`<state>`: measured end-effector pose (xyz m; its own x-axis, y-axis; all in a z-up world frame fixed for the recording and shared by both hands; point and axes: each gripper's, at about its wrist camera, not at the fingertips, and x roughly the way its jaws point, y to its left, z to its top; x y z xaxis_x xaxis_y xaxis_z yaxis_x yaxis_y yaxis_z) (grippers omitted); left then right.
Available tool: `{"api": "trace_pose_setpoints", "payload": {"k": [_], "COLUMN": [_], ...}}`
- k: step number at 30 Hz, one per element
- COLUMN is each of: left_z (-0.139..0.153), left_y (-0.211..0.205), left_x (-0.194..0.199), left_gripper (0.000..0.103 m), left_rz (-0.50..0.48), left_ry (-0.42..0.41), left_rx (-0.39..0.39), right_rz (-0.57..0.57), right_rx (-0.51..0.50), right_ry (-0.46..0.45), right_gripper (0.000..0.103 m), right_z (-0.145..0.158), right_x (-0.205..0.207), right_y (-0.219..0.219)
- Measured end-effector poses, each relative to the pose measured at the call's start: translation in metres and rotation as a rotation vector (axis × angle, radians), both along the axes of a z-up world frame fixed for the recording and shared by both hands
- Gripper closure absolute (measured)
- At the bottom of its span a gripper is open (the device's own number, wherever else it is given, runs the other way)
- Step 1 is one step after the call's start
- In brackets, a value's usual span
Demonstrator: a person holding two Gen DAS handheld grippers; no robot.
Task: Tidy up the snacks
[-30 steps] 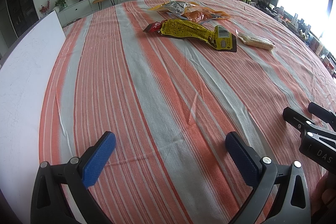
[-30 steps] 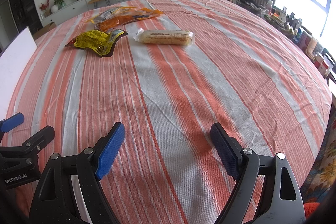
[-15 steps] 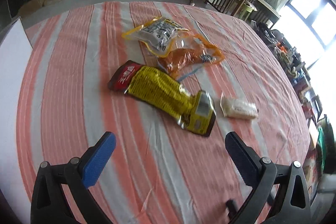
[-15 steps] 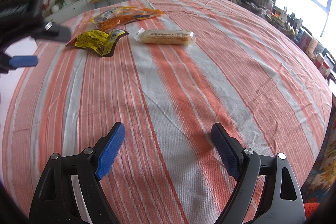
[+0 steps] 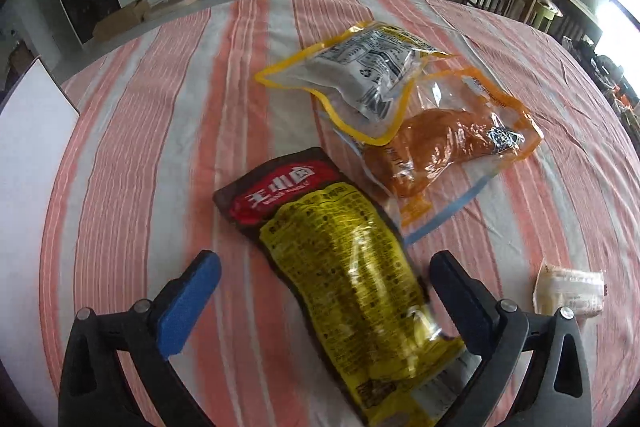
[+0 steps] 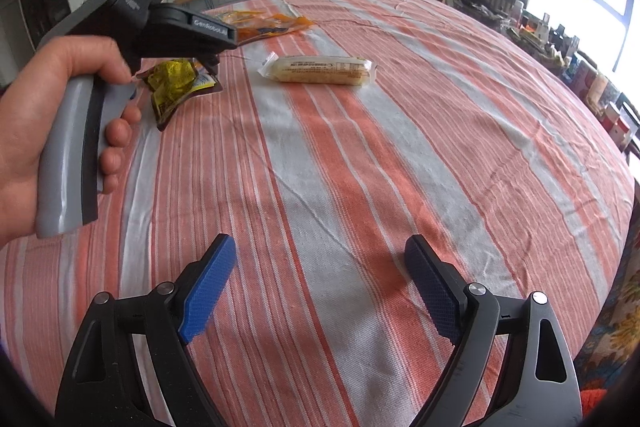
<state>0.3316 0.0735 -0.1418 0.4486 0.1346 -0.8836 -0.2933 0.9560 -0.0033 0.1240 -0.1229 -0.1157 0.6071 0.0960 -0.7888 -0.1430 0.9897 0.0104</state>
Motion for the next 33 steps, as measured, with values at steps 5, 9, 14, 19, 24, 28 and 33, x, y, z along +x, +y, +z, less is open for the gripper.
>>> {"api": "trace_pose_setpoints", "payload": {"k": [5,9,14,19,24,28,33], "left_z": [0.009,0.014,0.017,0.019,0.01,0.006,0.003], "left_y": [0.007,0.005,0.0,-0.013,-0.015,-0.012,-0.012], "left_x": [-0.013,-0.033,-0.092,-0.157,-0.183,-0.183,-0.179], "left_gripper": [0.055,0.065,0.065,0.061,0.021,0.01,0.0], "left_rz": [-0.085,-0.18,-0.226,-0.277,-0.288,-0.274,-0.279], "left_ry": [-0.047,-0.048,-0.076,-0.095,-0.119,-0.129,-0.126], "left_rx": [0.027,0.066,0.039,0.028,0.005,0.008,0.012], "right_rz": [0.001,0.0,0.0,-0.001,-0.001,0.0,-0.001], "right_rx": [0.0,0.001,0.001,0.002,0.002,0.003,0.002], "right_ry": [0.0,0.0,0.0,0.0,0.0,0.0,0.0], "right_gripper": [0.014,0.014,0.014,0.014,0.014,0.014,0.014], "right_z": [0.001,0.001,0.001,0.001,0.001,0.001,0.001], "right_x": [0.0,0.0,0.0,0.0,0.0,0.0,0.0], "right_y": [0.0,0.0,0.0,0.0,0.0,0.0,0.0]}}
